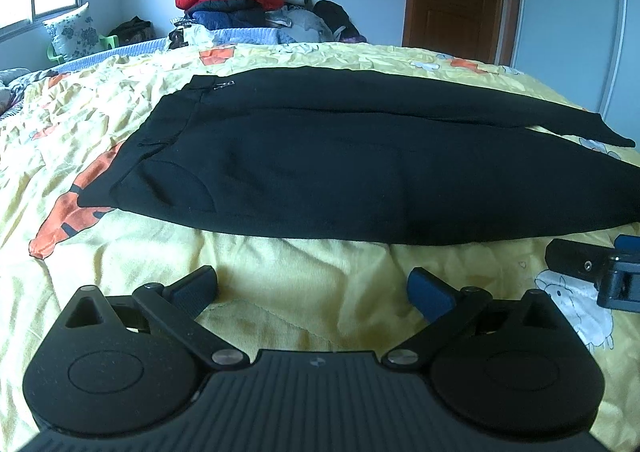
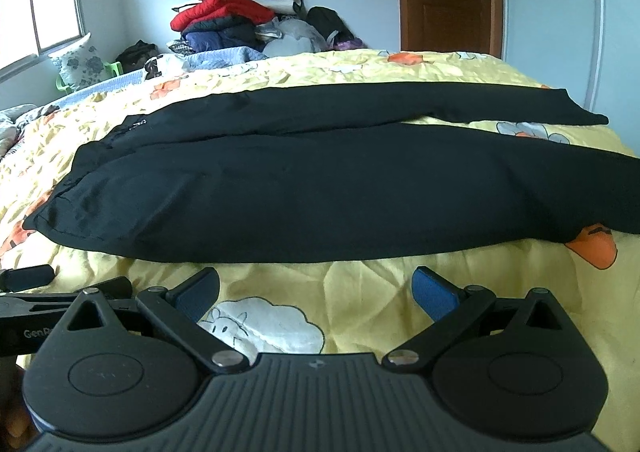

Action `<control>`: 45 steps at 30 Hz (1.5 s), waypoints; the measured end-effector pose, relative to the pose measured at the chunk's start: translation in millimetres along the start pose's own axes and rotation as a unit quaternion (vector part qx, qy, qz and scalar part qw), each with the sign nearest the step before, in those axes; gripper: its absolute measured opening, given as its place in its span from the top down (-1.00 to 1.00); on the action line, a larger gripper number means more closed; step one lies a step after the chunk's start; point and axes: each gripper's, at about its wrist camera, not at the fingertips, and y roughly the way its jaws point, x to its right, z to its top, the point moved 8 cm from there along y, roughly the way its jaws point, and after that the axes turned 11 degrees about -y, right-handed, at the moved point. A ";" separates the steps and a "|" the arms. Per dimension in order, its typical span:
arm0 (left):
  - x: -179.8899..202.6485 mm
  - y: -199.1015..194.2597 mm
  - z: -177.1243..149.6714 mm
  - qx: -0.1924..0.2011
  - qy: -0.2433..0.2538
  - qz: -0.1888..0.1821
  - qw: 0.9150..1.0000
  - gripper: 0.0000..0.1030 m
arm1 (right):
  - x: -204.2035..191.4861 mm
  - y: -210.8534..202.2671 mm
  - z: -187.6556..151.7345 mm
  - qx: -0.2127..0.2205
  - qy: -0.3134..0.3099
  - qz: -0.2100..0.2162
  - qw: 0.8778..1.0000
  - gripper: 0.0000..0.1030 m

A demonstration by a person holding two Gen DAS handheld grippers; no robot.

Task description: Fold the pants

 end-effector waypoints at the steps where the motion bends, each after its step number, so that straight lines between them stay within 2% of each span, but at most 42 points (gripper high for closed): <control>1: 0.0 0.0 -0.1 0.000 0.000 0.000 1.000 -1.00 | 0.5 0.7 -0.6 -0.001 0.001 0.000 1.000 -1.00; 45: -0.4 0.3 -0.8 0.000 0.000 0.000 1.000 -1.00 | 0.1 11.8 -10.3 -0.009 -0.023 -0.027 0.999 -1.00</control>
